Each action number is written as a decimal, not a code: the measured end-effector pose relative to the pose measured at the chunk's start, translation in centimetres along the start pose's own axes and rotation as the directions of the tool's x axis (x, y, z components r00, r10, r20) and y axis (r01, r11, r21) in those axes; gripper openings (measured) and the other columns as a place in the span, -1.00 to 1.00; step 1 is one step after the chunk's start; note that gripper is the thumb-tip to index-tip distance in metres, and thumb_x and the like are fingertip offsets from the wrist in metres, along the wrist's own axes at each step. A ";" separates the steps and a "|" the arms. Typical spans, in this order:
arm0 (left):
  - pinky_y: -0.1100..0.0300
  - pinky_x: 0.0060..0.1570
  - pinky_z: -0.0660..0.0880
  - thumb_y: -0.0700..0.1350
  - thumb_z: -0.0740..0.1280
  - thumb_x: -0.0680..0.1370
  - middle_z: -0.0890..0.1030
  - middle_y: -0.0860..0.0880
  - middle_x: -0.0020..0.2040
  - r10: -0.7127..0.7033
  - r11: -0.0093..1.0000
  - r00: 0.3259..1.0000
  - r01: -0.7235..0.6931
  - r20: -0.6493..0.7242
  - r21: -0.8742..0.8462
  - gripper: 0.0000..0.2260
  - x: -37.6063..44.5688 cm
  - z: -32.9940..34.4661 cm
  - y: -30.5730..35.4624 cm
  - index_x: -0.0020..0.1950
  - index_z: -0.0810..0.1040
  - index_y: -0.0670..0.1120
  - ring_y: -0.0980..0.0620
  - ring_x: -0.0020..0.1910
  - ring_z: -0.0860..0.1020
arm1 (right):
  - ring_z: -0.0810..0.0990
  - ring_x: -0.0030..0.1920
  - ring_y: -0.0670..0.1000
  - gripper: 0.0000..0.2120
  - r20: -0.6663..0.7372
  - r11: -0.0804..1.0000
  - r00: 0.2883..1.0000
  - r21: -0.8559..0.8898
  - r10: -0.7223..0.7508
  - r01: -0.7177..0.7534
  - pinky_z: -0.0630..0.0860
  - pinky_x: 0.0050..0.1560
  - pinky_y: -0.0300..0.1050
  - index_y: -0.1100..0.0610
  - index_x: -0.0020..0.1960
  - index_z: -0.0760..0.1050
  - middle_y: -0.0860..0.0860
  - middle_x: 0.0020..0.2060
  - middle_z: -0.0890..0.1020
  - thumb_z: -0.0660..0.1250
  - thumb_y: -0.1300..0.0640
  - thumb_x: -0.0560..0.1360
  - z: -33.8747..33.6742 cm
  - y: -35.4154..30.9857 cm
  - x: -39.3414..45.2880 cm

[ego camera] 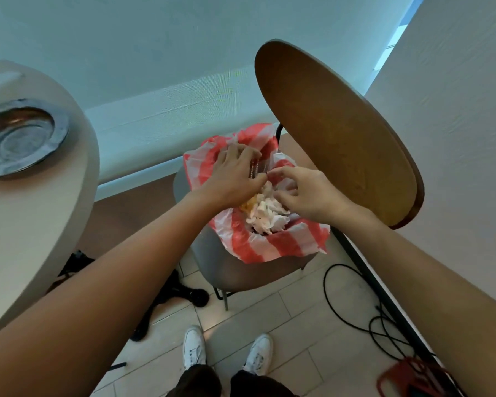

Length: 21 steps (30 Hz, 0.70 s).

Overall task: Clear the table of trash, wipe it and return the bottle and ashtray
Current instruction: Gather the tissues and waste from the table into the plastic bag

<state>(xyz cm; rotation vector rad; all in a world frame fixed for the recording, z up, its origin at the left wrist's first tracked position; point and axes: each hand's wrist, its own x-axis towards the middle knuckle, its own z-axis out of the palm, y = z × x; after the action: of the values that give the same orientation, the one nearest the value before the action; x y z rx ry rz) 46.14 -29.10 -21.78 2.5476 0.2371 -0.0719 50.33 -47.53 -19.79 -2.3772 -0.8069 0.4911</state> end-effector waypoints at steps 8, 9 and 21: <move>0.00 0.33 0.38 0.03 0.21 0.56 0.54 -0.05 0.26 0.031 0.999 0.999 -0.031 -0.019 0.030 -0.65 -1.2 -1.8 -0.8 0.29 0.51 -0.06 -0.04 0.28 0.47 | 0.54 0.26 -0.06 -0.65 -0.023 0.992 0.998 -0.116 -0.060 0.057 0.56 0.24 -0.07 0.02 0.37 0.51 -0.05 0.26 0.60 0.35 0.02 0.60 -0.2 -0.4 0.2; 0.00 0.32 0.39 0.02 0.21 0.57 0.55 -0.04 0.26 0.038 0.998 0.999 -0.037 -0.028 0.040 -0.66 -1.6 -2.0 -0.7 0.30 0.51 -0.05 -0.03 0.27 0.48 | 0.53 0.28 -0.06 -0.63 -0.026 0.987 0.997 -0.149 -0.066 0.062 0.55 0.25 -0.05 0.00 0.38 0.50 -0.05 0.28 0.59 0.35 0.00 0.59 -0.3 -0.7 0.1; 0.08 0.29 0.39 0.12 0.23 0.62 0.54 0.03 0.31 0.120 0.984 0.977 -0.093 -0.178 0.154 -0.64 -9.7 -6.6 1.5 0.36 0.48 0.01 0.02 0.28 0.50 | 0.36 0.48 0.00 -0.44 -0.010 0.890 0.986 -0.433 -0.167 0.146 0.31 0.45 0.00 -0.09 0.51 0.32 -0.08 0.47 0.43 0.18 -0.30 0.58 -2.4 -4.6 -3.2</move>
<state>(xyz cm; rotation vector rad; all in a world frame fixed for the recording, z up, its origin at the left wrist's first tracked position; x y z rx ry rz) 36.86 -28.15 -14.50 2.7090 0.1718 0.1988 47.14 -47.49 -14.59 -2.6777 -1.1764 0.2008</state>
